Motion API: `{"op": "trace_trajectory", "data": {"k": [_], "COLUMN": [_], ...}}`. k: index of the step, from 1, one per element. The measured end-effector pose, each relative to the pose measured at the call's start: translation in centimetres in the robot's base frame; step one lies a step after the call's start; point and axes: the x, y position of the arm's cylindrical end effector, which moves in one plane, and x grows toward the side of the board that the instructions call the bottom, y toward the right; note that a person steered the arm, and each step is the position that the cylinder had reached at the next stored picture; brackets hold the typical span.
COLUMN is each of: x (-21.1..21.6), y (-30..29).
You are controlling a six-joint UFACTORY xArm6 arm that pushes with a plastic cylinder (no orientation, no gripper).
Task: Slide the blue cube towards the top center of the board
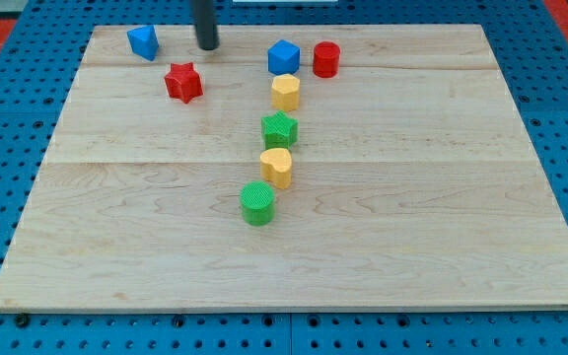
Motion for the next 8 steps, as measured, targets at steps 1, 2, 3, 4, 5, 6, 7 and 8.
{"op": "trace_trajectory", "data": {"k": [1, 2, 3, 4, 5, 6, 7, 8], "x": [1.6, 6.0, 7.5, 7.7, 6.2, 2.1, 2.0, 2.0], "y": [4.8, 5.7, 5.9, 12.4, 14.3, 9.3, 7.3, 7.7]}}
